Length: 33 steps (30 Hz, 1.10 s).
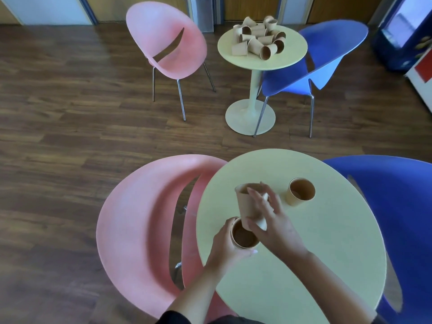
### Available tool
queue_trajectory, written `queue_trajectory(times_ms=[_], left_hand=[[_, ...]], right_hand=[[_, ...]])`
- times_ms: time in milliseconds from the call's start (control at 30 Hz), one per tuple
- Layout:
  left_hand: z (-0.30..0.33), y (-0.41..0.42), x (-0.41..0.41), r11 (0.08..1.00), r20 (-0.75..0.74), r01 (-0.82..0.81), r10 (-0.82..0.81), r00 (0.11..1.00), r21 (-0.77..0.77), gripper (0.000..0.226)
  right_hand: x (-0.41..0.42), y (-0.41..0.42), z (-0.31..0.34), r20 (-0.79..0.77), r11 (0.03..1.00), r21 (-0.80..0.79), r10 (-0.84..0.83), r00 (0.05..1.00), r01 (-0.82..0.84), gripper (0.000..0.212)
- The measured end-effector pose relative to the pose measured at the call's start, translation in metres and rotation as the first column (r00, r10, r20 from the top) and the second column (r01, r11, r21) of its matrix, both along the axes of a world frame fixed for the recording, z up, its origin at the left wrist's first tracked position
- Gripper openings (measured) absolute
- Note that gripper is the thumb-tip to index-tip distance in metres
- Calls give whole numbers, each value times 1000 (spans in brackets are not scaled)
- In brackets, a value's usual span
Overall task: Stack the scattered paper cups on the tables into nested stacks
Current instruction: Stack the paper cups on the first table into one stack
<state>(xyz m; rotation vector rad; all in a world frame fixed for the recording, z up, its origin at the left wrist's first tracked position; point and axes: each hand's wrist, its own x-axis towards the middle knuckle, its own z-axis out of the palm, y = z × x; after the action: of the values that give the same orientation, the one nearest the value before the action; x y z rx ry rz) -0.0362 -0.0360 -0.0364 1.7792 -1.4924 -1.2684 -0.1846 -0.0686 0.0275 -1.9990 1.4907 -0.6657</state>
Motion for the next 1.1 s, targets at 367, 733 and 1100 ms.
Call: queue_trajectory(times_ms=[367,733,1100], left_hand=[[1,0,-1,996,-63,-36,41,997,81,58],[-8,1,-1,999,-43,-33,33,999,4,71],[-10,-15,-9,1000,-48,-16,17,999,6,74]], right_hand=[[-4,46,-47,-78,995,-53,83,994,-87,32],[-4,51,-65,-34,958,285,34,999,-23,63],[-37,21,-67,-139,981,102,-152,979,167,76]])
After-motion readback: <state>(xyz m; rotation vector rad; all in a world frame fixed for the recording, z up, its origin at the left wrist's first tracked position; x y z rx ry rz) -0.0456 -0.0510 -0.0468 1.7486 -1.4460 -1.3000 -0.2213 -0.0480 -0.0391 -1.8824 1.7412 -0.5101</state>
